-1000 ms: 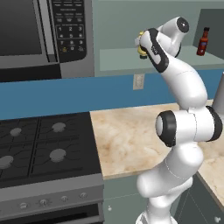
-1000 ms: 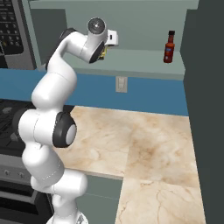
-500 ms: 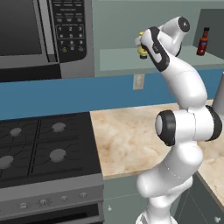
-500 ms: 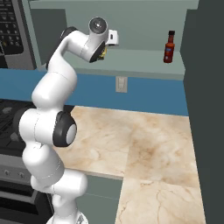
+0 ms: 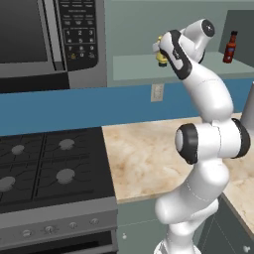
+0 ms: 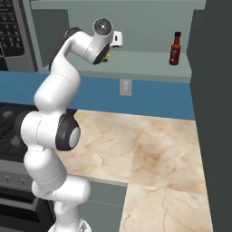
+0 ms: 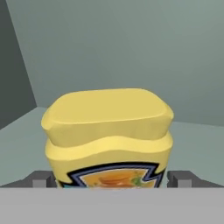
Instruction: Take 2 condiments from the cabinet and move them on the counter near the stove.Make sure the condiments are lined up with each other, next to each other.
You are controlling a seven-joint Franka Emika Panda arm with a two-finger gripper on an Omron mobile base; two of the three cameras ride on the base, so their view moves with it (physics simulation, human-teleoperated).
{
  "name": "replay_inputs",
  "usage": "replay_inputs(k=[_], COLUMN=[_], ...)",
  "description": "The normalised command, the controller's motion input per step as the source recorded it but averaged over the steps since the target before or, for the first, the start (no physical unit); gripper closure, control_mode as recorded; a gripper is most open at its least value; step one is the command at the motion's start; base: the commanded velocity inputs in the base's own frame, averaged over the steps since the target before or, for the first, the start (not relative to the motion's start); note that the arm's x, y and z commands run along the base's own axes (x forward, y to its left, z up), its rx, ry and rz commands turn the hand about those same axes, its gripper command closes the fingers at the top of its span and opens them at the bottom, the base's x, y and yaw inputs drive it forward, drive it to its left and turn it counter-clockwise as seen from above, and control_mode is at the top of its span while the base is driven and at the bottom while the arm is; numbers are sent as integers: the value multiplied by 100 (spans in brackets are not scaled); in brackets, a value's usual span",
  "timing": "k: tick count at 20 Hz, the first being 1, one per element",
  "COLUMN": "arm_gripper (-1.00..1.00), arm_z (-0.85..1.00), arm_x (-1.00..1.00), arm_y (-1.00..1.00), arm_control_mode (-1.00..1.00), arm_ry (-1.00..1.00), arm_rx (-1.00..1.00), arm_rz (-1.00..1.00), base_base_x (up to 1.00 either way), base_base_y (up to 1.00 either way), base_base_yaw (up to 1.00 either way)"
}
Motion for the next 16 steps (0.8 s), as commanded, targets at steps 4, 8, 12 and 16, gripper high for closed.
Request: replay_inputs(k=[4,8,12,16], arm_gripper=[-100,-100,100,100], arm_z=[0,0,0,0], arm_x=[7,1,0,1], arm_y=[0,0,0,0], arm_control_mode=[-100,-100,-100,-100], arm_ry=[0,0,0,0], arm_rx=[0,0,0,0], arm_rz=[2,3,2,0], base_base_x=[0,0,0,0], base_base_y=[0,0,0,0], base_base_yaw=[0,0,0,0])
